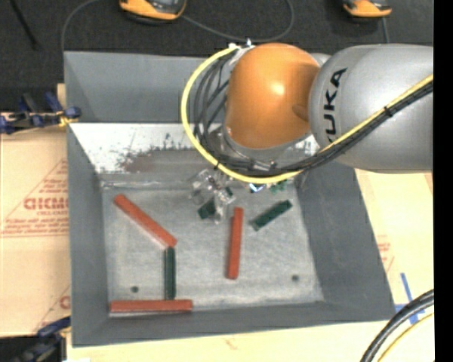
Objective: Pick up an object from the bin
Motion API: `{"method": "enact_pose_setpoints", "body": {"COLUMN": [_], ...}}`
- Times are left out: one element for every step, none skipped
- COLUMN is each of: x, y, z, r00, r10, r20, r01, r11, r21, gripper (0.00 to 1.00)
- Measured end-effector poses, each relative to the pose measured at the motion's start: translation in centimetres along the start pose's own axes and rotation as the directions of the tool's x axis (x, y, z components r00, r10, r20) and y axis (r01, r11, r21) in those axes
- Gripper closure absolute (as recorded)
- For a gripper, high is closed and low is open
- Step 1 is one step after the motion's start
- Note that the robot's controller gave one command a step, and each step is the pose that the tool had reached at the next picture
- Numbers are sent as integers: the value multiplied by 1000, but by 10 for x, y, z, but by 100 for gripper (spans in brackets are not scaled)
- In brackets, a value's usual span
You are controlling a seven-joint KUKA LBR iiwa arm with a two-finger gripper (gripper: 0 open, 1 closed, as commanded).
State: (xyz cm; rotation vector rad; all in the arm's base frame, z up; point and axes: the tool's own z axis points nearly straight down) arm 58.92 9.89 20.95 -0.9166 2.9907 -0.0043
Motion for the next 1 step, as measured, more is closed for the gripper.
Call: {"method": "enact_pose_setpoints", "body": {"x": [-23], "y": [-1], "z": [1], "r00": [1000], "r10": [16], "r20": [-5], "r01": [-16], "r11": [1000], "r21": [-5], "gripper": [100]}}
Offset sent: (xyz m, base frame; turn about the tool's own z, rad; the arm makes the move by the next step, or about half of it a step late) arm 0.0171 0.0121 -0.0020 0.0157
